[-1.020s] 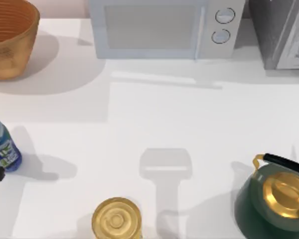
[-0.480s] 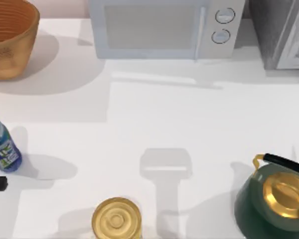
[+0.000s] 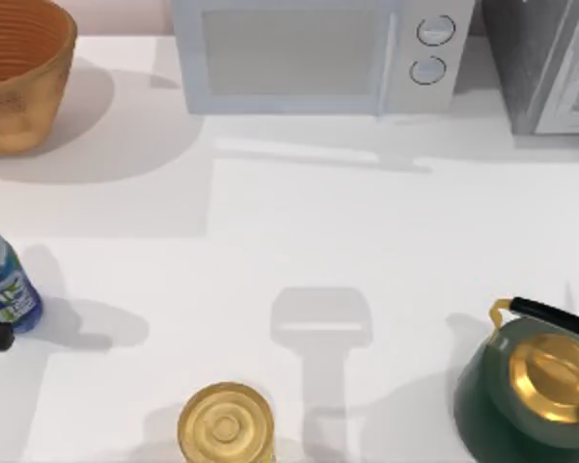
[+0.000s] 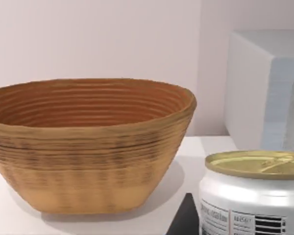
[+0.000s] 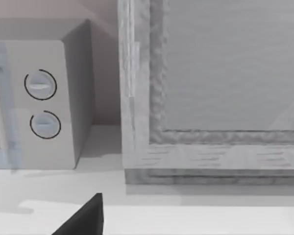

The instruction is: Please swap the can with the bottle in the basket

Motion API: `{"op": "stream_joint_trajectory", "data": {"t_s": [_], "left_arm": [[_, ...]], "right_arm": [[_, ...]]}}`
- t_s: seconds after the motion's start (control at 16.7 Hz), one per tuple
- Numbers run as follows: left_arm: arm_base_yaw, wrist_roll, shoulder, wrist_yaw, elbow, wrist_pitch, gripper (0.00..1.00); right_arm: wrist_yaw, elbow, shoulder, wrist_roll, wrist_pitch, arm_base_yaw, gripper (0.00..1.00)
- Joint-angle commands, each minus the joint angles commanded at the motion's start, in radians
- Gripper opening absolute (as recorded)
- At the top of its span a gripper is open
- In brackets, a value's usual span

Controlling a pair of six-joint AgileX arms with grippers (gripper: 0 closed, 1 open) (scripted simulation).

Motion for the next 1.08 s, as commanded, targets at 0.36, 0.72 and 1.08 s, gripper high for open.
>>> {"op": "stream_joint_trajectory", "data": {"t_s": [0.36,0.72,1.08], "left_arm": [[-0.036,0.012,0.332,0.09,0.146,0.185,0.0],[-0.079,0.016,0.646,0.193,0.279,0.356,0.0],[-0.126,0.019,0.922,0.293,0.393,0.509,0.0]], "right_arm": [[0.0,0.0,0.0,0.0,0.0,0.0,1.0],[0.0,0.0,0.0,0.0,0.0,0.0,1.0],[0.0,0.0,0.0,0.0,0.0,0.0,1.0]]}}
